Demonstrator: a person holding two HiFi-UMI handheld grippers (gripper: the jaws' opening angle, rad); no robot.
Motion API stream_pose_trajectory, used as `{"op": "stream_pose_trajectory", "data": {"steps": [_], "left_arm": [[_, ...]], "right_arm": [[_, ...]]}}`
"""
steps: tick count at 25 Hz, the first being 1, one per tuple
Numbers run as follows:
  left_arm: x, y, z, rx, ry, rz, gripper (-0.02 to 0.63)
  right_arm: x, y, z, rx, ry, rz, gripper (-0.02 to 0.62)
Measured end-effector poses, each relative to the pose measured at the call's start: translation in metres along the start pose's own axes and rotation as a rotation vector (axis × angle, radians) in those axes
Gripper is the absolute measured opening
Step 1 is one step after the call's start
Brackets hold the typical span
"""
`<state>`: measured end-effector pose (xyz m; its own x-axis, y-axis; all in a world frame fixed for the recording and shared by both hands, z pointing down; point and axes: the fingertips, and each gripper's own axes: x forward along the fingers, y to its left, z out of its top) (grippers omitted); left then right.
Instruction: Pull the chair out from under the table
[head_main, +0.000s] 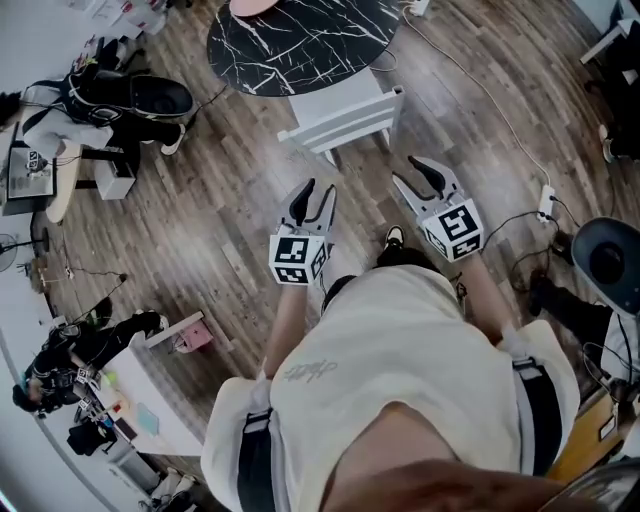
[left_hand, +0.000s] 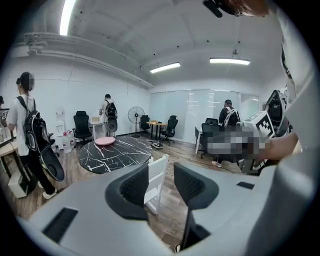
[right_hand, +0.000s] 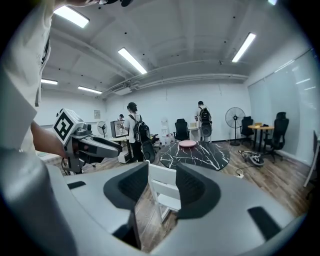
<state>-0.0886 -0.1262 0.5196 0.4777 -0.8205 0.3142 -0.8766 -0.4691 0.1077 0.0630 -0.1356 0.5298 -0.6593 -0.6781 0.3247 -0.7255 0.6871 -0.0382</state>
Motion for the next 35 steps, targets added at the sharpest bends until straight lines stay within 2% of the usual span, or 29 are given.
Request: {"op": "stream_pose_trajectory", "data": {"steps": [5,14,21,27,32,35], "left_arm": [[0.029,0.008,0.004,-0.015,0.012,0.026,0.170],[0.068,0.035,-0.001,-0.017,0.053,0.005,0.170],[0.102,0.084,0.015,-0.015,0.060,-0.025,0.170],[0.133,0.116,0.025,0.021,0.087,-0.093,0.170],[0.159,0.130,0.022,0.101,0.115,-0.165,0.170],[0.169,0.128,0.007,0.145,0.189,-0.225,0.170]], "right_arm": [[0.023,-0.024,0.001,-0.011,0.017,0.051,0.170],[0.070,-0.042,-0.003,0.001,0.055,0.092,0.175],[0.112,-0.064,0.022,-0.033,0.084,0.045,0.175],[0.156,-0.076,0.044,-0.068,0.113,0.046,0.175],[0.187,-0.078,0.033,-0.098,0.178,0.068,0.187],[0.198,-0.073,0.024,-0.116,0.236,0.112,0.190]]}}
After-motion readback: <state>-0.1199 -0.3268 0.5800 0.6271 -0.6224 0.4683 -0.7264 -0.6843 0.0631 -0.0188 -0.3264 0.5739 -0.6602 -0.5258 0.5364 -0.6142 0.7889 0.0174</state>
